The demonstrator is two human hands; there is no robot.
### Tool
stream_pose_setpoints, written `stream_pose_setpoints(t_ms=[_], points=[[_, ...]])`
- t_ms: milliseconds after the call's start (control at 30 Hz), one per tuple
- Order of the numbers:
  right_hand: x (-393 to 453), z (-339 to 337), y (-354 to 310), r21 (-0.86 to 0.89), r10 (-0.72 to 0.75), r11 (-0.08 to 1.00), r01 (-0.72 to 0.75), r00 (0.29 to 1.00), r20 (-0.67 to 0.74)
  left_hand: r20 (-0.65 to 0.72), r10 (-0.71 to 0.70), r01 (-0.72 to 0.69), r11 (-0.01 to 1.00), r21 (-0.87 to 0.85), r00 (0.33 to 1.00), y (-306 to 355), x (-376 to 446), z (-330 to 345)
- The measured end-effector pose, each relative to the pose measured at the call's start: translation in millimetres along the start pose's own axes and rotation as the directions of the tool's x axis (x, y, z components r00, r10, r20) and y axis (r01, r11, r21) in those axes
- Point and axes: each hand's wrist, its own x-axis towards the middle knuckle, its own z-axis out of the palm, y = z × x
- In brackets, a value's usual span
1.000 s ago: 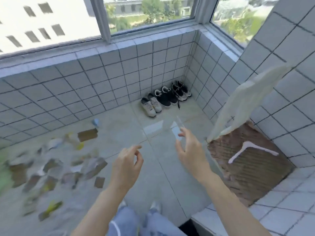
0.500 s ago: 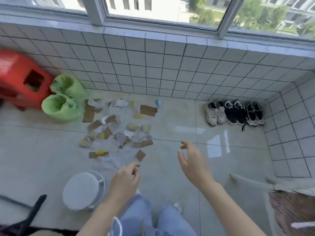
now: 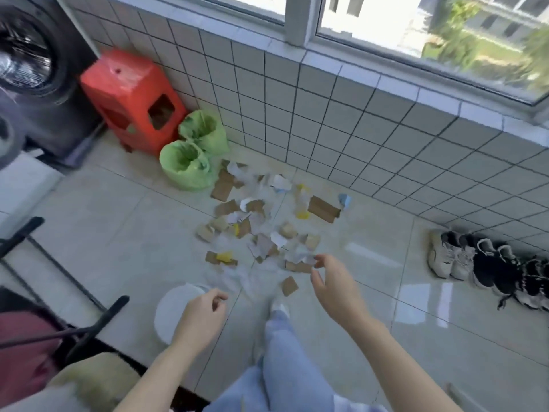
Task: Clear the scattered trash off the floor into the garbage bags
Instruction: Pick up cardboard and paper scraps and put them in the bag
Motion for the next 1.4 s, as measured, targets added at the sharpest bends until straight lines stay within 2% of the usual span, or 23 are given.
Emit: stream_pose_setpoints(t_ms=[367, 467, 733, 867, 1100, 1267, 1400], points=[[150.1, 8.4, -51.7, -0.101, -0.083, 0.989, 0.104, 0.978, 0.191, -0.09, -0.138, 0.131, 0.989, -0.075, 0.986, 42.1, 116.6, -50.4], [187.1, 10.5, -68.7, -0.115, -0.112, 0.984, 0.137, 0.973, 0.2, -0.113, -0.161, 0.15, 0.984, -0.098, 0.981, 46.1, 146.4, -66.9], [253.6, 28.2, -98.5, -0.092, -0.058, 0.992, 0.081, 0.971, 0.232, -0.208, -0.131, 0.117, 0.99, -0.077, 0.969, 56.3, 228.8, -115.3], [275.6, 42.6, -105.0, -0.067, 0.023, 0.998, -0.007, 0.972, 0.232, -0.184, -0.095, 0.093, 0.995, -0.02, 0.978, 53.5, 271.4, -128.8], [314.0, 90.2, -128.5, -0.026, 0.237, 0.971, -0.236, 0.953, 0.188, 0.008, -0.043, 0.042, 0.992, 0.121, 0.999, 30.6, 361.7, -159.2], [337.7, 151.2, -162.8, 0.041, 0.43, 0.897, -0.441, 0.889, 0.156, 0.142, 0.028, -0.057, 0.976, 0.209, 0.989, -2.0, 441.2, -197.7], [345.3, 208.9, -181.5, 0.075, 0.543, 0.824, -0.562, 0.82, 0.181, 0.215, 0.067, -0.125, 0.955, 0.27, 0.974, -24.5, 492.2, -217.2]])
